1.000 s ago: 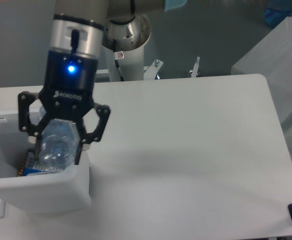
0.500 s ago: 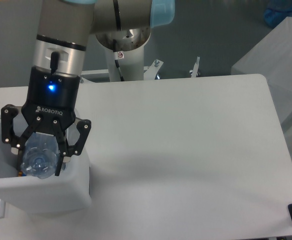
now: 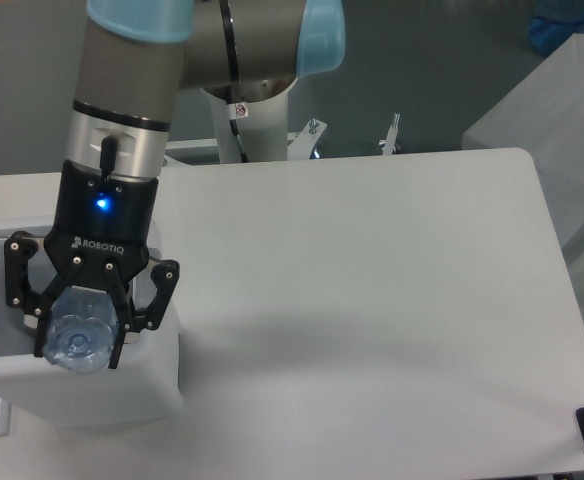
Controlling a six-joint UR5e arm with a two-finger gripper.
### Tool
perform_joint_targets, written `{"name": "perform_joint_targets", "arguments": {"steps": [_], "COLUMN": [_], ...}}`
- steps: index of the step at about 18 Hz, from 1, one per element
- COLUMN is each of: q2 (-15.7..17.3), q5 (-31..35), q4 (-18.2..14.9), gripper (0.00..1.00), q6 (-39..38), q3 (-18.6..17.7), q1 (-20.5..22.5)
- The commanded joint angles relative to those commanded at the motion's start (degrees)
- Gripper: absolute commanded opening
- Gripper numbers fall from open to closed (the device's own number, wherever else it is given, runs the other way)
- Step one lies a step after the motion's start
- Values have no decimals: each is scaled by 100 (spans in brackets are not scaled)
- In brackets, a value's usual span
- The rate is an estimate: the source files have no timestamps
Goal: Place the trash in the trash can
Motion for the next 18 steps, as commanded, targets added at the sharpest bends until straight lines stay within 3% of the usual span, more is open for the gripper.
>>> {"name": "perform_joint_targets", "arguments": {"steps": [12, 18], "q2": [140, 316], "q5": [18, 18], "q4": [9, 9], "gripper": [75, 100], "q6": [27, 210], "q3": [-317, -694], "q1": [-9, -26]}}
